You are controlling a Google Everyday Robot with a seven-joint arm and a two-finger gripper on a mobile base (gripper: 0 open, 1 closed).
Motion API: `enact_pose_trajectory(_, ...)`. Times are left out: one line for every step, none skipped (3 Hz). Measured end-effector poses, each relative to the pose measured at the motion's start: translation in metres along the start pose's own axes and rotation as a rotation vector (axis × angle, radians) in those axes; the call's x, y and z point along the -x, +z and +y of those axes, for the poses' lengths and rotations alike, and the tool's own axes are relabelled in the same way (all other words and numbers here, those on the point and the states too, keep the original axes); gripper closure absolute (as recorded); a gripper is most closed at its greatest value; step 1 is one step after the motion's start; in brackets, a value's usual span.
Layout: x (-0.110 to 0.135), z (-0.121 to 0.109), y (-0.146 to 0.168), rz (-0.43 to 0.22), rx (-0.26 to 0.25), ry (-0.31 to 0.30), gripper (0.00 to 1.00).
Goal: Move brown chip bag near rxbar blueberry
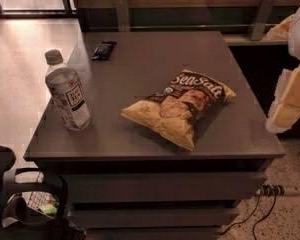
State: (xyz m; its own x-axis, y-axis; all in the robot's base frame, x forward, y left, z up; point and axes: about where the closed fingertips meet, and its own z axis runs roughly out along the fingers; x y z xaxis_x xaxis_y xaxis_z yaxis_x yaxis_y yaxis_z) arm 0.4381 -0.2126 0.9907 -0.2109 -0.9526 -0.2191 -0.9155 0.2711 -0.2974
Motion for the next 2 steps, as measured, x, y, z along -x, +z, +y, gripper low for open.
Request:
enact_pose_trajectory(0.000,0.000,0.000,0.000,0.000,0.000,0.00)
enact_pose_trajectory(0.006,-0.008,0.013,-0.036,-0.016,-0.031,0.00)
